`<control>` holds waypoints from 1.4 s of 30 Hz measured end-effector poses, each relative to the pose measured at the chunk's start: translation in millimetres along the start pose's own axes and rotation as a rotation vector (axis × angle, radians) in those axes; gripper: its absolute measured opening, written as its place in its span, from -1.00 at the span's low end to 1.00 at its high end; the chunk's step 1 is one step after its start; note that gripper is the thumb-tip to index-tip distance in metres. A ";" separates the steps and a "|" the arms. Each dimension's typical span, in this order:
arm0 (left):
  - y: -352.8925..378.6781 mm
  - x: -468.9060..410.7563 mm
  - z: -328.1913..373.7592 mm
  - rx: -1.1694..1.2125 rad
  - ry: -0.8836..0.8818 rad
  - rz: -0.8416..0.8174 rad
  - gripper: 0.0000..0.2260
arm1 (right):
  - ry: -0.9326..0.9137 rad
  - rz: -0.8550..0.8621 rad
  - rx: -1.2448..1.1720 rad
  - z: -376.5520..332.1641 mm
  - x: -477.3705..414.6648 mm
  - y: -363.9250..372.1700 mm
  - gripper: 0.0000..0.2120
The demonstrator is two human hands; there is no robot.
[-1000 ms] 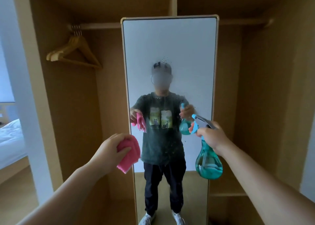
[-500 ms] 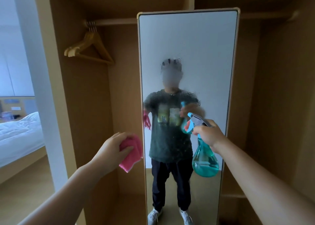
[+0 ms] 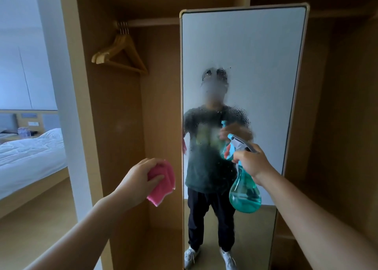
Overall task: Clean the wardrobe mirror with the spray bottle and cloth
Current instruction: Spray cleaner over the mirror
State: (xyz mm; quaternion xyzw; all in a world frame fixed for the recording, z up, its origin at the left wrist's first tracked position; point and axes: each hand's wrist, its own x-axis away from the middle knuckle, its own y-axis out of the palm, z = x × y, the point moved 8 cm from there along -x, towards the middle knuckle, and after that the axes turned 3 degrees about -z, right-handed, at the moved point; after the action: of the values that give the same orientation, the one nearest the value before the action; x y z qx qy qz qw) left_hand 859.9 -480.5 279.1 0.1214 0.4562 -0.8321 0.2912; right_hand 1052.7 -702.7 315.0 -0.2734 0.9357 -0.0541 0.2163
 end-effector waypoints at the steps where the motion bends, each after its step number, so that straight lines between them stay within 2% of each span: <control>1: 2.3 0.7 -0.5 -0.001 0.000 -0.005 -0.68 | 0.016 -0.024 0.018 4.9 0.9 1.0 -0.75; 5: 16.9 8.2 -8.8 -0.009 -0.020 -0.031 -0.67 | 0.085 -0.090 0.040 32.9 9.6 11.0 -0.76; 17: 61.3 34.3 -31.4 -0.005 -0.095 -0.105 -0.68 | 0.237 -0.086 0.089 102.3 49.6 57.4 -0.79; 26: 64.7 44.7 -34.8 -0.021 -0.090 -0.106 -0.69 | 0.215 -0.091 0.109 115.4 60.3 72.9 -0.85; 35: 75.5 49.1 -34.4 -0.030 -0.097 -0.132 -0.67 | 0.185 0.006 0.158 128.6 70.5 63.9 -0.92; 42: 95.7 59.6 -35.6 -0.023 -0.089 -0.164 -0.67 | 0.174 0.076 0.154 146.2 86.1 33.2 -0.81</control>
State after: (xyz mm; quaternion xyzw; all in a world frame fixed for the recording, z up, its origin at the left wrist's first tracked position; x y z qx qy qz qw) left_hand 866.9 -512.8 165.6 0.0433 0.4607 -0.8525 0.2432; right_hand 1034.8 -718.3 143.7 -0.2145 0.9537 -0.1413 0.1565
